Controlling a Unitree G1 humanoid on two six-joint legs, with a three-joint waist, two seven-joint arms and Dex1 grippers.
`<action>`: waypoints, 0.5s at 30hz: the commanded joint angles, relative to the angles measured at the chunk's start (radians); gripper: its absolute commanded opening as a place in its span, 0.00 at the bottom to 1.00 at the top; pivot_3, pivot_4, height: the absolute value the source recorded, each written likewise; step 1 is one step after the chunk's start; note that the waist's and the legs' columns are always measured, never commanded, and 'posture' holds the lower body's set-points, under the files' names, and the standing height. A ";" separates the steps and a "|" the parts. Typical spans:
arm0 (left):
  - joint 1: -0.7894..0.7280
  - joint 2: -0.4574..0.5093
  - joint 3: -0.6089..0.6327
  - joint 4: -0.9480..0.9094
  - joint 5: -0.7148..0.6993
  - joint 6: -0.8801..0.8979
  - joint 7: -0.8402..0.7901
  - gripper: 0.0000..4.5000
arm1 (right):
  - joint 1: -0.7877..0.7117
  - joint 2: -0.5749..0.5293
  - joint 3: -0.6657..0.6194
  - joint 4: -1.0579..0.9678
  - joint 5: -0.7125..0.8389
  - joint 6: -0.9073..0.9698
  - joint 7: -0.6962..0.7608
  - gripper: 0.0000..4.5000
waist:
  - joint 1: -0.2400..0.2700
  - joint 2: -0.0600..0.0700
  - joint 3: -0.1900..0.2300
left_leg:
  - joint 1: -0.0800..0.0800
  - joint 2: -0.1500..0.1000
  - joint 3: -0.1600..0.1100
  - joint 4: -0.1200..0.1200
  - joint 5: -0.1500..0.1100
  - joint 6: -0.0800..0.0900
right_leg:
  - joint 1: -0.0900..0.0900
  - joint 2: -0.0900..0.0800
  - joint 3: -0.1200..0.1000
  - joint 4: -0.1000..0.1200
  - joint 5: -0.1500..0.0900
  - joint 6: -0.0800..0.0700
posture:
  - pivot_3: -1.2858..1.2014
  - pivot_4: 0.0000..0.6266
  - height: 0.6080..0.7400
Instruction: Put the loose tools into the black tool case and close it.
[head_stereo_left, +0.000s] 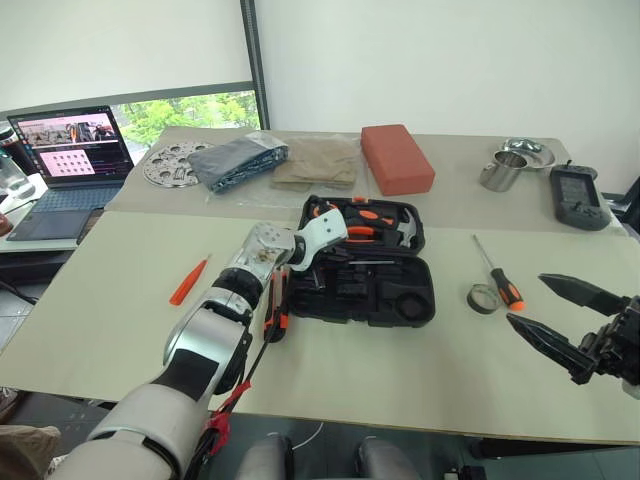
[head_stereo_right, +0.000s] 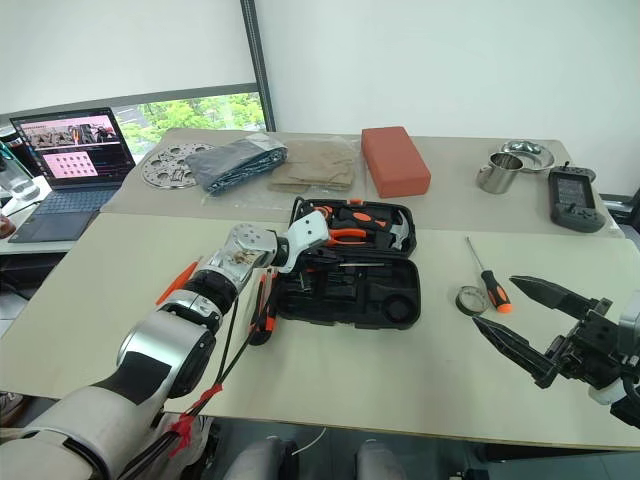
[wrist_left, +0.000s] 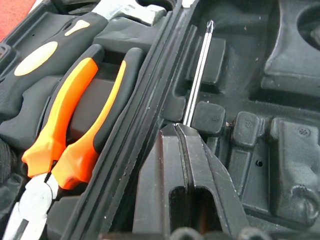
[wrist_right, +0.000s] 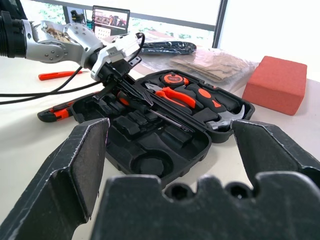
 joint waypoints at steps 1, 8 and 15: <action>0.020 -0.006 -0.063 0.048 0.074 0.011 -0.003 0.00 | 0.004 0.004 -0.036 -0.029 0.012 -0.021 -0.004 1.00 | -0.001 0.000 0.000 | 0.001 0.000 -0.001 0.000 0.000 0.000 | 0.002 0.000 0.000 0.000 0.000 0.000 | 0.52 0.24 1.00; 0.035 -0.014 -0.079 0.069 0.100 0.002 0.038 0.00 | 0.012 0.002 -0.050 -0.031 0.012 -0.023 -0.004 1.00 | -0.003 0.000 0.000 | 0.009 0.000 -0.001 -0.001 0.000 0.000 | 0.010 0.000 0.000 0.000 -0.007 0.006 | 0.52 0.24 1.00; 0.003 0.000 0.016 0.044 0.021 -0.001 0.062 0.00 | -0.014 -0.013 -0.031 0.000 -0.033 -0.026 -0.025 1.00 | -0.003 -0.001 -0.001 | 0.010 0.000 -0.002 0.000 0.000 0.000 | 0.010 0.000 0.000 0.000 -0.007 0.006 | 0.52 0.24 1.00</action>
